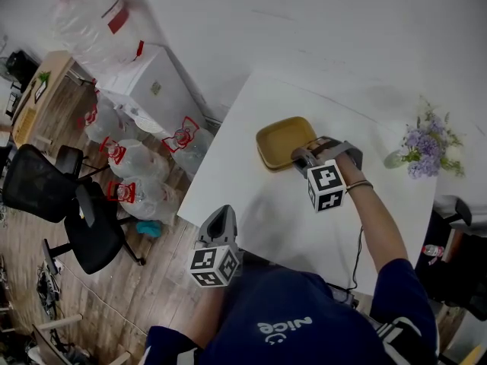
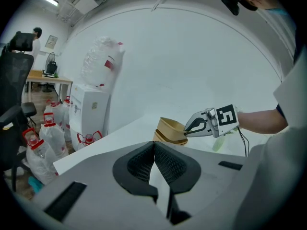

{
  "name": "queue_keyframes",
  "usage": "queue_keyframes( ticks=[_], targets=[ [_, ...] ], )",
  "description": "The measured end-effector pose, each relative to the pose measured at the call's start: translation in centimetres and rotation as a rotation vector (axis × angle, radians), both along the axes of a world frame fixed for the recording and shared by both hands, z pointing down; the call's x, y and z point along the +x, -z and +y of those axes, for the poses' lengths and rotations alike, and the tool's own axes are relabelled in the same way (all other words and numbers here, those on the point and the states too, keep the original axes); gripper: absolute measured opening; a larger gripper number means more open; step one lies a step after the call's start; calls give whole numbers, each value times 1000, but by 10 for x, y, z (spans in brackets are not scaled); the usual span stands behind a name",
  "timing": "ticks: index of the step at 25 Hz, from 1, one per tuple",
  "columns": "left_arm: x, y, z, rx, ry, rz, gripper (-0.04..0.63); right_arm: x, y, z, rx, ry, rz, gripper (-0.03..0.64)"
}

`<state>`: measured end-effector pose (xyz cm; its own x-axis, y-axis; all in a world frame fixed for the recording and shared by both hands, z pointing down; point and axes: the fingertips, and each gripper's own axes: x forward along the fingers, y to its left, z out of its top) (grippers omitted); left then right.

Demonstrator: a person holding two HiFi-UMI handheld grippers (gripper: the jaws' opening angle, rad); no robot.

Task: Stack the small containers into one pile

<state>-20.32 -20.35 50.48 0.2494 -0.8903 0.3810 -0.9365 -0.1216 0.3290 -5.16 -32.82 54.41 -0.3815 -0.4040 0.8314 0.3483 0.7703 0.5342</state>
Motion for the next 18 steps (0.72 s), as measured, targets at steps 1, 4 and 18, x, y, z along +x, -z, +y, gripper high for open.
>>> queue_keyframes(
  ticks=[1,4,18],
  targets=[
    [-2,-1,0,-2,3,-1,20,-1,-1,0,-2,1,4,57],
    [-7,-3,-1,-6,10,-5,20,-1,-7,-1,-7,4,17,57],
    [-8,-8,-1,-18,11,3,20,0,-20,2,-27,-6,30,57]
  ],
)
